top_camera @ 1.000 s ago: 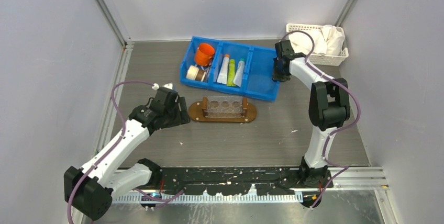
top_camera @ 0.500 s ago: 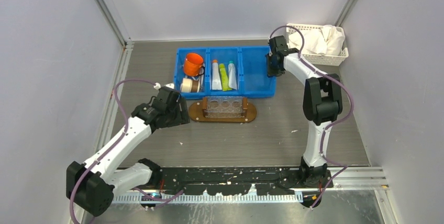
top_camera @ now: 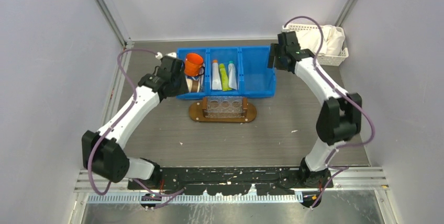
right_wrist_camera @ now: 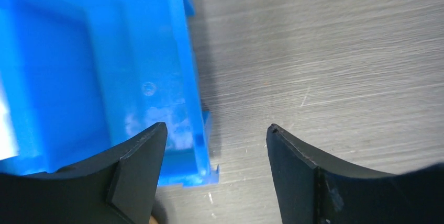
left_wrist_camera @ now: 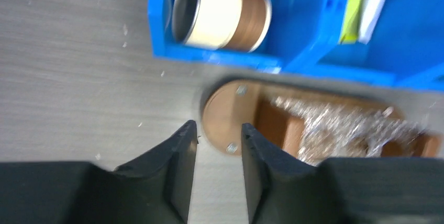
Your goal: Prepare toiletry sets of a toothbrush and toothpaste on the tray
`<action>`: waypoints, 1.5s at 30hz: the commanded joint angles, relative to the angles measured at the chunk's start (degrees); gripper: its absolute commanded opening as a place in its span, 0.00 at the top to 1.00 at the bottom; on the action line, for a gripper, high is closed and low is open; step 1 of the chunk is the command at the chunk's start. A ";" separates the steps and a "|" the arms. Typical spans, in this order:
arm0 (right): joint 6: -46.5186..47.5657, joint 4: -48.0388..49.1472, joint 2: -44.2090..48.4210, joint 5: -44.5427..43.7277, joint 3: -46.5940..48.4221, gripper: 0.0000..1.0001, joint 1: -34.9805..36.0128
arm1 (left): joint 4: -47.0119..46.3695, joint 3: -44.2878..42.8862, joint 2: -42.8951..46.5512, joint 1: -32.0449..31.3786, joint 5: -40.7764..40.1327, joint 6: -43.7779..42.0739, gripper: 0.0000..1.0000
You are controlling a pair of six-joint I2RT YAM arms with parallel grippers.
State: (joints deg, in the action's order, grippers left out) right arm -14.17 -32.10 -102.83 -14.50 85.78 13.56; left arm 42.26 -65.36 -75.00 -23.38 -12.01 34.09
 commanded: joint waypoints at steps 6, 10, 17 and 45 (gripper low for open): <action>-5.89 0.11 22.38 0.43 -7.31 0.29 2.79 | -6.66 -10.41 -16.70 2.81 0.02 -6.20 0.70; -7.00 -0.21 25.17 3.30 -10.08 0.31 3.40 | -6.07 -12.70 -22.78 2.72 -2.88 -8.18 0.68; -7.54 2.31 25.12 5.92 -14.89 0.34 4.29 | -5.62 -14.83 -24.44 2.41 -5.77 -9.33 0.67; -6.21 5.07 24.96 7.29 -20.62 0.38 5.27 | -7.81 -18.77 -32.93 3.34 -4.59 -11.32 0.57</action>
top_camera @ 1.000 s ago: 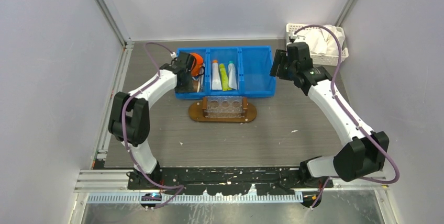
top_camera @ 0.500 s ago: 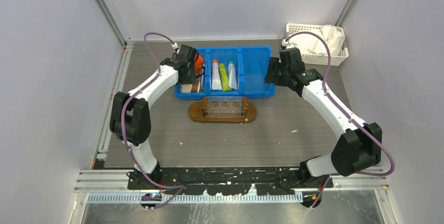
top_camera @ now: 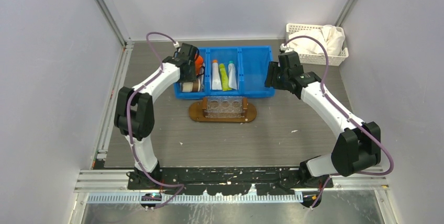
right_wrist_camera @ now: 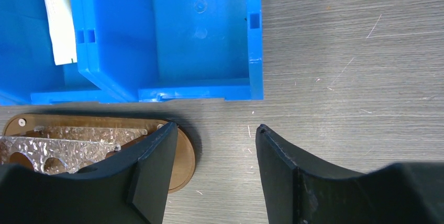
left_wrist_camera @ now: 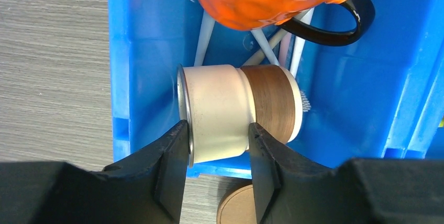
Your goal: Prepare toiletry sets of a toothbrush and toothpaste on the tray
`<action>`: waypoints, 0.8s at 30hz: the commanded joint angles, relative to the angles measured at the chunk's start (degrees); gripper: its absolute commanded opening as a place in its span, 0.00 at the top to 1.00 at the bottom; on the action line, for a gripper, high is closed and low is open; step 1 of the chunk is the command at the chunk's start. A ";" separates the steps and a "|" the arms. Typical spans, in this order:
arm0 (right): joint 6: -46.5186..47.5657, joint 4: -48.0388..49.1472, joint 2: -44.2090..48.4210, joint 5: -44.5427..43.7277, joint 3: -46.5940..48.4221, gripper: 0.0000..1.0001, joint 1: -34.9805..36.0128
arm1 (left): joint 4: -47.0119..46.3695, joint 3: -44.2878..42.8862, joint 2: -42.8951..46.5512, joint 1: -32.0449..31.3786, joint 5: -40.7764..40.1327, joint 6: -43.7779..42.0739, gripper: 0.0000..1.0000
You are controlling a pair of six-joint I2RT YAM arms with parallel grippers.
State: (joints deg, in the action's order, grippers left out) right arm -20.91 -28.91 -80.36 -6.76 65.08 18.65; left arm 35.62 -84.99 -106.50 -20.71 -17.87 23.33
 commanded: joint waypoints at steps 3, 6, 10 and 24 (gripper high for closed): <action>0.56 1.97 2.60 -0.47 -0.20 0.38 0.11 | -1.51 1.50 -1.39 0.99 3.67 -0.50 0.71; 0.49 2.05 2.44 -0.34 -0.32 0.39 0.23 | -1.68 2.24 -0.92 1.42 6.22 0.05 0.95; 0.35 1.97 2.10 -0.05 -0.15 0.39 0.19 | -2.97 3.47 2.56 1.55 9.14 0.49 0.99; -0.76 1.69 3.15 1.63 0.42 0.42 0.17 | 4.68 -0.32 14.01 1.56 9.87 -0.59 0.99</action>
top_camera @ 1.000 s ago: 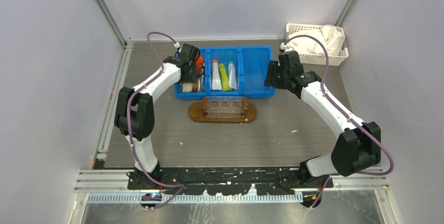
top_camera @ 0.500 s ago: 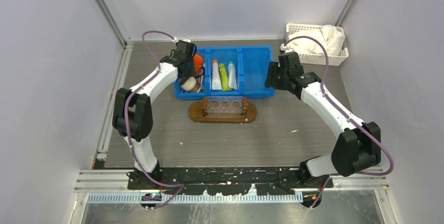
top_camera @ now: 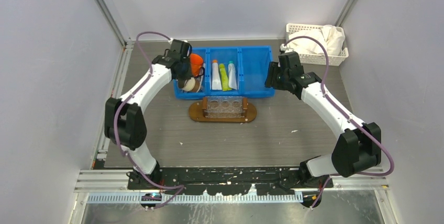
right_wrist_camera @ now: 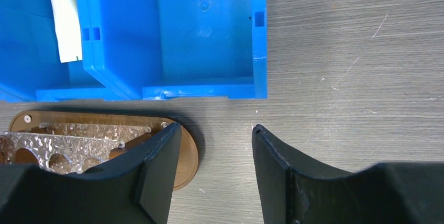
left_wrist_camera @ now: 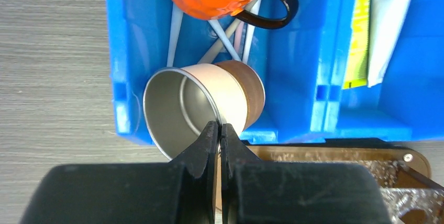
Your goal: Prepare toiletry sets of a toothbrush and toothpaste on the tray
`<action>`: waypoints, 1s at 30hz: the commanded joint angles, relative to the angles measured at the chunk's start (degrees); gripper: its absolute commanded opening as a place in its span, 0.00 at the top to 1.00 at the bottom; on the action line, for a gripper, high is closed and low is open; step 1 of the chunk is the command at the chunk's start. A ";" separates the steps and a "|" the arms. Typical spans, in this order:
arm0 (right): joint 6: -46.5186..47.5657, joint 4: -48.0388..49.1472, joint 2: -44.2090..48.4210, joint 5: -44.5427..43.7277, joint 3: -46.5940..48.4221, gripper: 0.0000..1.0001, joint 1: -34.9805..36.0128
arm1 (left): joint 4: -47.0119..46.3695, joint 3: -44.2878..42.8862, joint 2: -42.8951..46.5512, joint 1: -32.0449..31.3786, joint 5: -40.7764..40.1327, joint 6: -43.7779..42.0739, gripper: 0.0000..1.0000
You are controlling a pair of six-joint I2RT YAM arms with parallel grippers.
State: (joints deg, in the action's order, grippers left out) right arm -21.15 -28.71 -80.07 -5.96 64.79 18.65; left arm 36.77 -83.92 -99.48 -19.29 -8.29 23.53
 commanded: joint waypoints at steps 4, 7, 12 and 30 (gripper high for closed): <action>-0.99 1.60 3.20 1.47 0.86 0.43 0.22 | 4.47 -1.86 7.71 0.13 -0.32 -1.78 0.99; -1.46 1.73 3.26 1.97 0.69 0.44 0.23 | 6.19 -2.51 7.43 0.13 -1.61 -2.08 0.99; -1.44 1.73 3.18 2.47 0.42 0.44 0.28 | 8.46 -1.77 12.24 0.06 -4.47 -1.87 0.99; -2.80 1.93 2.78 2.71 0.29 0.44 3.34 | 14.51 16.38 24.32 -3.12 -17.25 4.14 0.99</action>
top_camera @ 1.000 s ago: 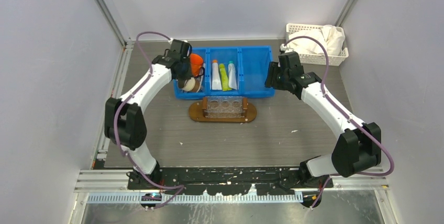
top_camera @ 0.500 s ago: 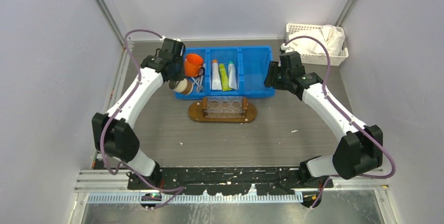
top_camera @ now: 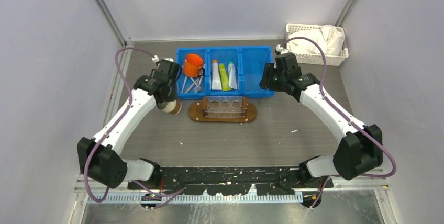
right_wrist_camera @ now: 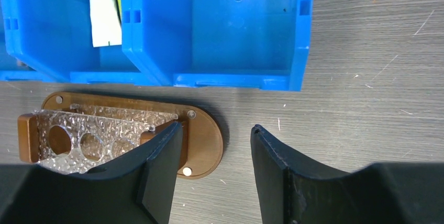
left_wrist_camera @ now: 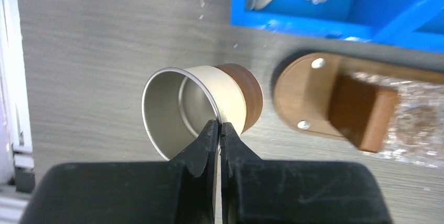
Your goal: Prepare toiletry sets of a toothbrush and toothpaste on the tray
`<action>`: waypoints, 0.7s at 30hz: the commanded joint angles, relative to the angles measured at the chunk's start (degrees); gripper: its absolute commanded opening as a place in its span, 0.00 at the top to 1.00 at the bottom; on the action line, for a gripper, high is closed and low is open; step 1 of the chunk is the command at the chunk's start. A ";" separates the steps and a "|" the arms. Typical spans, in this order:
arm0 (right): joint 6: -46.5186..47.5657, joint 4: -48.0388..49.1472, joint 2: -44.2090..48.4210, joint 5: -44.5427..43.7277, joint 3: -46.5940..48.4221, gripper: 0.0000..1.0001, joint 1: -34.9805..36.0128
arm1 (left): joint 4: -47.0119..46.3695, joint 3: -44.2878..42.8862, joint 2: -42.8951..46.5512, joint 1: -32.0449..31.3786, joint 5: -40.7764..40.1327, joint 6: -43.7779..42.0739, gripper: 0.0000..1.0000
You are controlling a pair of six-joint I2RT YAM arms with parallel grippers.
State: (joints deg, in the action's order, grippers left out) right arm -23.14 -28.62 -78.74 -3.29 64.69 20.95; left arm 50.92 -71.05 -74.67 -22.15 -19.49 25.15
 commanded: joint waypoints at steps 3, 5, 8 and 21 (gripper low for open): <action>-0.53 1.42 1.33 -0.37 0.53 0.44 1.62 | -0.53 6.47 -1.79 -0.33 -8.33 3.40 0.99; -0.49 1.38 1.19 -0.35 0.53 0.44 1.86 | -2.88 8.52 -2.32 -0.62 -8.22 3.91 0.99; -0.83 1.54 0.66 -0.58 0.44 0.44 2.48 | -4.82 8.78 -4.01 -1.85 -8.39 5.59 0.99; -0.24 0.73 -1.37 -0.75 1.25 0.42 4.83 | -3.74 5.23 -13.48 -7.07 -10.59 8.92 0.88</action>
State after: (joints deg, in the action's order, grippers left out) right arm -23.29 -28.75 -79.75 -3.53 64.69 24.99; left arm 49.12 -63.55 -87.79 -28.29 -28.08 31.86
